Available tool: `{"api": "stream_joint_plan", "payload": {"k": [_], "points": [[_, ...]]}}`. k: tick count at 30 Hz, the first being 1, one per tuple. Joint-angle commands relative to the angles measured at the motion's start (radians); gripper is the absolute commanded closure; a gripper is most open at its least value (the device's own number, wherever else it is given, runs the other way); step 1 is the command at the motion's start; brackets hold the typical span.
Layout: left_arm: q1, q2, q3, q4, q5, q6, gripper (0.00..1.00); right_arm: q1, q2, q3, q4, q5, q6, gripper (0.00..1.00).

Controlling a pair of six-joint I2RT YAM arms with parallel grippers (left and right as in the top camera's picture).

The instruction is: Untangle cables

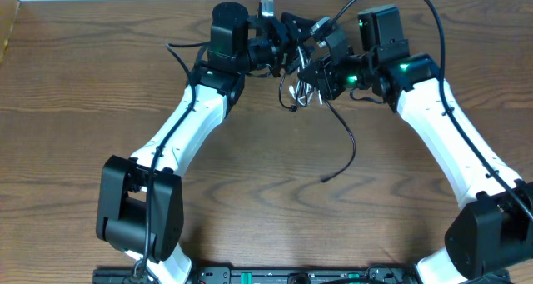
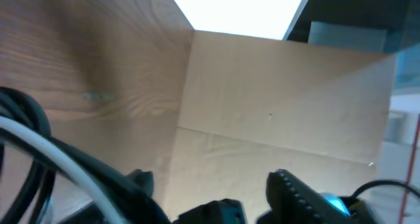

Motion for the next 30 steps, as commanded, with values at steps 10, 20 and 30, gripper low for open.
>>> {"api": "stream_joint_plan", "payload": {"k": [10,20,30], "points": [[0.003,-0.001,0.016,0.018,-0.018,-0.011,0.92,0.011,-0.001,0.006,0.069,-0.007,0.111,0.99],[0.071,0.000,0.016,-0.021,0.270,0.510,0.92,-0.096,-0.001,0.006,0.068,-0.081,0.137,0.27],[0.167,0.001,0.016,-0.016,0.486,0.519,0.92,-0.137,0.021,0.006,0.116,-0.084,0.352,0.33]]}}
